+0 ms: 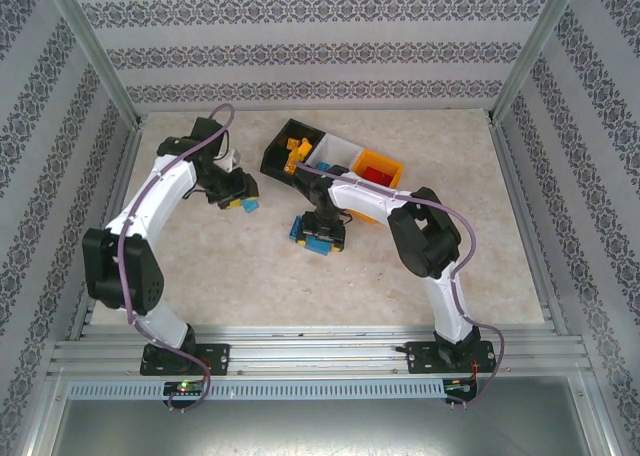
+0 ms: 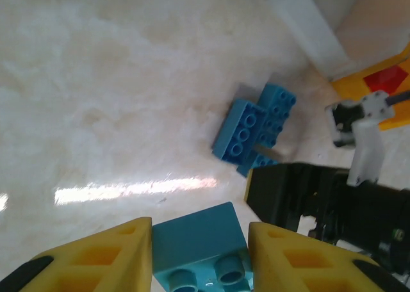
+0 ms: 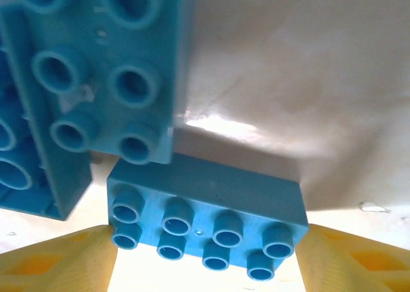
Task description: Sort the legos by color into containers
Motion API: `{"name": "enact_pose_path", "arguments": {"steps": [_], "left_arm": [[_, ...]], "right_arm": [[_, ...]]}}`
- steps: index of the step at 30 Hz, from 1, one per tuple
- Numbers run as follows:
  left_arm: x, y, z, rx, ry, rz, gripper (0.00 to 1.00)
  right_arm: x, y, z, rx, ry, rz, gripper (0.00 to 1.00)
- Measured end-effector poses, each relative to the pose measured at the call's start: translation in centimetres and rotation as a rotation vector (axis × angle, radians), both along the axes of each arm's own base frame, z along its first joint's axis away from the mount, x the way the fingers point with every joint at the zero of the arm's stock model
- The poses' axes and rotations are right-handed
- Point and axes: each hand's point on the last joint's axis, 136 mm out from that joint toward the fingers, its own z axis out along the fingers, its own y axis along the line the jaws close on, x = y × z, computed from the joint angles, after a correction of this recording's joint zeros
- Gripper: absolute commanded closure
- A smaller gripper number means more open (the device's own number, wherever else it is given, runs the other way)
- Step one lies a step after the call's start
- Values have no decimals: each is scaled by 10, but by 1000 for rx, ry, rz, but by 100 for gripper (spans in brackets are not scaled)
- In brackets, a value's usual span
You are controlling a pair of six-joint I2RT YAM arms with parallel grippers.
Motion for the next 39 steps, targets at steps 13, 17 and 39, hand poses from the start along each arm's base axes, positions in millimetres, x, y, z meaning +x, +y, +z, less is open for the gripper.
{"name": "enact_pose_path", "arguments": {"steps": [13,17,39], "left_arm": [[96,-56,-15,-137,-45,33,59],[122,-98,-16,-186,-72,0,58],[155,-160,-20,-211,-87,-59,27]], "right_arm": [[-23,-37,3,-30,20,-23,34],[-35,-50,3,-53,40,-23,34],[-41,-65,2,-48,68,-29,24]]}}
